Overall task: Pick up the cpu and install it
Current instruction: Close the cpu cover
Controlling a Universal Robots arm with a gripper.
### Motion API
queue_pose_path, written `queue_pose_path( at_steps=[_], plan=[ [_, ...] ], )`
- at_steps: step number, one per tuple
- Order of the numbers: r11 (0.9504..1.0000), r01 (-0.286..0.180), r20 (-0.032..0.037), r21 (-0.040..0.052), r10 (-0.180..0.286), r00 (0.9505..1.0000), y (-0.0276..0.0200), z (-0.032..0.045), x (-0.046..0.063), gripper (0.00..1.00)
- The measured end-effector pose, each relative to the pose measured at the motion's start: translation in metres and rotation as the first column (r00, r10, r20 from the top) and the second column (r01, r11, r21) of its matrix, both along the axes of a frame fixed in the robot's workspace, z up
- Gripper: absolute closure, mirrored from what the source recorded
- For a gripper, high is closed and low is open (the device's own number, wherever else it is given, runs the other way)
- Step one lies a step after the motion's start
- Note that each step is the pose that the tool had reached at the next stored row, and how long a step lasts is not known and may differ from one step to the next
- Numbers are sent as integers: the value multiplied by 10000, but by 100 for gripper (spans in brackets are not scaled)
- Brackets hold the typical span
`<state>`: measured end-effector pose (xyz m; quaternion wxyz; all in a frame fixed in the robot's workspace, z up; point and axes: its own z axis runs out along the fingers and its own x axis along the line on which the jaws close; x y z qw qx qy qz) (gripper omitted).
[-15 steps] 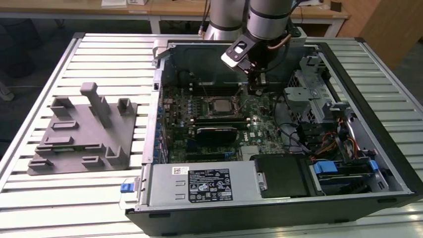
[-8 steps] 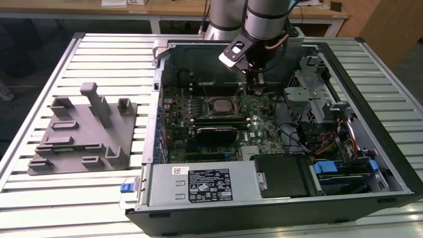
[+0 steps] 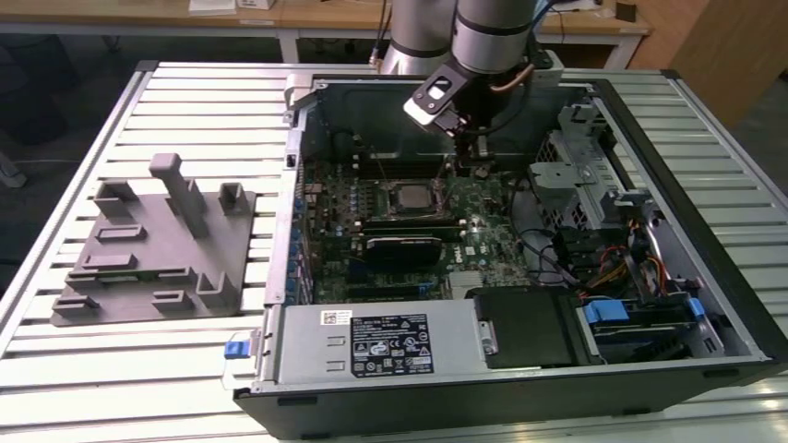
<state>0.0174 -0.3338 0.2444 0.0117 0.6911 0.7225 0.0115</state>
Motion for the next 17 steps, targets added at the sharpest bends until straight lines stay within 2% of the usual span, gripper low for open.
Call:
queue_pose_path(
  at_steps=[17],
  plan=[
    [10000, -1, 0, 1, 1, 10000, 0, -2, -54, 89]
  ],
)
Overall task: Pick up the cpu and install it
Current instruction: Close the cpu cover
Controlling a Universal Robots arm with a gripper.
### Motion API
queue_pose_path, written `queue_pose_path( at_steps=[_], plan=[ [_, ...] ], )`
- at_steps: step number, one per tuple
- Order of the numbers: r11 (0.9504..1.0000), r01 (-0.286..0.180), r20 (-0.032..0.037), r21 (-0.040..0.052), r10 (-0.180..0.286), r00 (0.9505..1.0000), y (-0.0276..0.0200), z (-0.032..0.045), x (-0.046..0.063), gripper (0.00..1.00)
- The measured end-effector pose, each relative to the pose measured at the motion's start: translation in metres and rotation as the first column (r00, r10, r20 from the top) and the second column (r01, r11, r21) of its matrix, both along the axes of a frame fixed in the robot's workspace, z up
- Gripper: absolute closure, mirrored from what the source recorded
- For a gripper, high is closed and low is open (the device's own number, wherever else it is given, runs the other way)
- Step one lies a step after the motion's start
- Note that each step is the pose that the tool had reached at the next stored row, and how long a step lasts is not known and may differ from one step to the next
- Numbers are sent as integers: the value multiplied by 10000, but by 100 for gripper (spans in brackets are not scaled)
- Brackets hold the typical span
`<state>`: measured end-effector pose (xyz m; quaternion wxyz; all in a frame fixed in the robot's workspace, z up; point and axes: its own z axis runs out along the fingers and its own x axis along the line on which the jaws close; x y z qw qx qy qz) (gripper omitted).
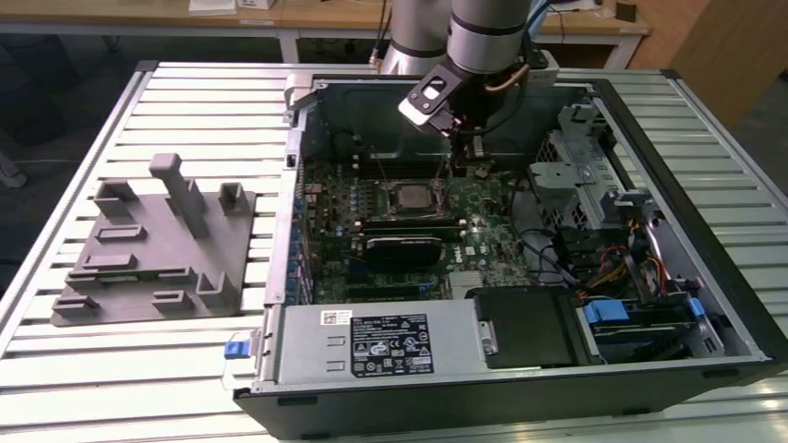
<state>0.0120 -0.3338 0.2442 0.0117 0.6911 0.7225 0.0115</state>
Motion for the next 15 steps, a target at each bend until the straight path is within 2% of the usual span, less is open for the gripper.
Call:
queue_pose_path(
  at_steps=[15],
  plan=[
    [10000, 0, 0, -1, 0, 10000, 0, 0, -42, 89]
  ],
)
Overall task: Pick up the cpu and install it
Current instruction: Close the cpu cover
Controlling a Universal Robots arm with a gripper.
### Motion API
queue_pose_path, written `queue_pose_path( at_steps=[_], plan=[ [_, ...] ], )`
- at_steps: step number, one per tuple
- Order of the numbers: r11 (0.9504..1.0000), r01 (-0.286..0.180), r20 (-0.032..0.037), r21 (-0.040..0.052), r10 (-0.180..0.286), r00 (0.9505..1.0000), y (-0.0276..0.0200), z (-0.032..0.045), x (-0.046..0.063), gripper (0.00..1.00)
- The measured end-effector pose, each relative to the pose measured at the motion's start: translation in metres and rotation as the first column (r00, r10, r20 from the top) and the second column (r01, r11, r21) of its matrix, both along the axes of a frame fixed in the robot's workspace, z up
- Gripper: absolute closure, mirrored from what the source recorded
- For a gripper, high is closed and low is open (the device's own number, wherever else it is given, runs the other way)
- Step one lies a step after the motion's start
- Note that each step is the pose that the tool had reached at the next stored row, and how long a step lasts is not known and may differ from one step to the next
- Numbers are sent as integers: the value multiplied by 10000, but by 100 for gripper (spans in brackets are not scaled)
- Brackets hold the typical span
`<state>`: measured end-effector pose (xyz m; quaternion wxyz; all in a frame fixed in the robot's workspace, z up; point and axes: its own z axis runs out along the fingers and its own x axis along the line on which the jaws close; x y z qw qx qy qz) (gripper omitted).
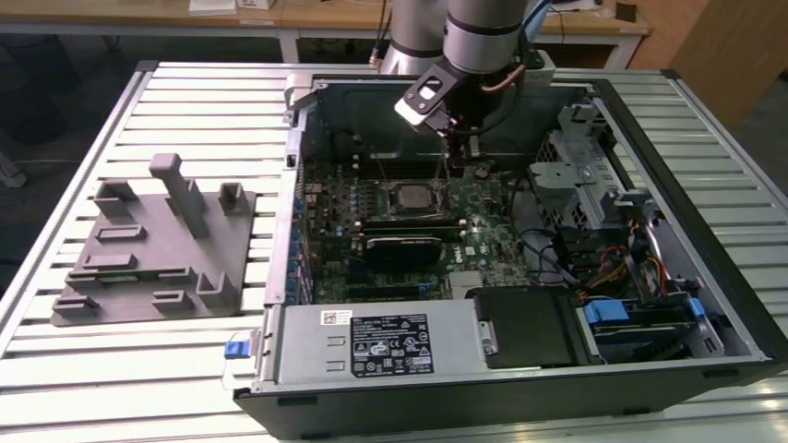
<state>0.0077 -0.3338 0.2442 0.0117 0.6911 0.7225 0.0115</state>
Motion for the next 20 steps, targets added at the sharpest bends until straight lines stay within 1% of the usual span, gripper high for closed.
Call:
queue_pose_path(
  at_steps=[20],
  plan=[
    [10000, 0, 0, 0, 0, 10000, 0, -1, -58, 89]
  ],
)
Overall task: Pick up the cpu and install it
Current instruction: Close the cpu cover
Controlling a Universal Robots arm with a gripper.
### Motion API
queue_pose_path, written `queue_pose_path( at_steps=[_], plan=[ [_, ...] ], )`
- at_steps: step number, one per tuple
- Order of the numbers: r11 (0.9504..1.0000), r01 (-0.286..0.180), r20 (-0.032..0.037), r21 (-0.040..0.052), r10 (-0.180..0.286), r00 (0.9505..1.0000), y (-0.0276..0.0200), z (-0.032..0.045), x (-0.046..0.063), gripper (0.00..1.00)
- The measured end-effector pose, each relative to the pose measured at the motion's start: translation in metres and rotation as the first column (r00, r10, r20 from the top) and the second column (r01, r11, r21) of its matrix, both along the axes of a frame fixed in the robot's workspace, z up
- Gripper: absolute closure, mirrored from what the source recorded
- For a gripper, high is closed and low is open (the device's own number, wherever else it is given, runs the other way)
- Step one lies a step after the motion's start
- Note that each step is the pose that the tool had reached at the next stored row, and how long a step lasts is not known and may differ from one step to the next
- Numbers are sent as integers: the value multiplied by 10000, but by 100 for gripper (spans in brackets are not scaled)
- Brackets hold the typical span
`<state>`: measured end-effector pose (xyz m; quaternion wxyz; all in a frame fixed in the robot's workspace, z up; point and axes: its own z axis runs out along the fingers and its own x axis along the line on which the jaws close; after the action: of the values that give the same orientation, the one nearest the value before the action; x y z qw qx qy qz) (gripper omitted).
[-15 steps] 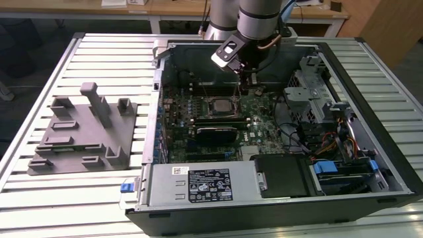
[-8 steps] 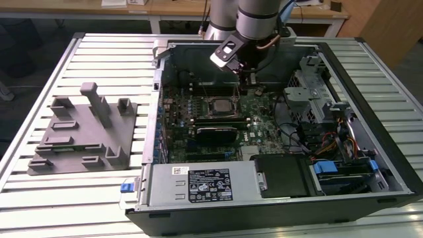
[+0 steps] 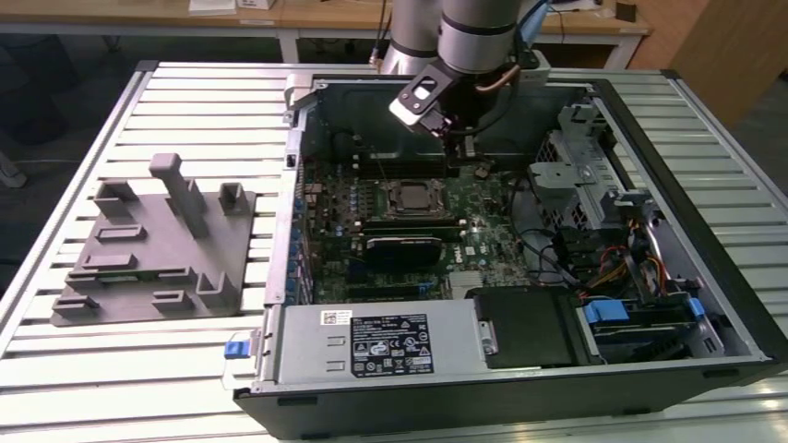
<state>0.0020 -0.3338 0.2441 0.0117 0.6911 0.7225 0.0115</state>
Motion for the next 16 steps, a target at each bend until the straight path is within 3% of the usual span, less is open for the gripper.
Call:
queue_pose_path(
  at_steps=[16],
  plan=[
    [10000, 1, 0, 0, -1, 10000, 0, 0, -39, 89]
  ],
)
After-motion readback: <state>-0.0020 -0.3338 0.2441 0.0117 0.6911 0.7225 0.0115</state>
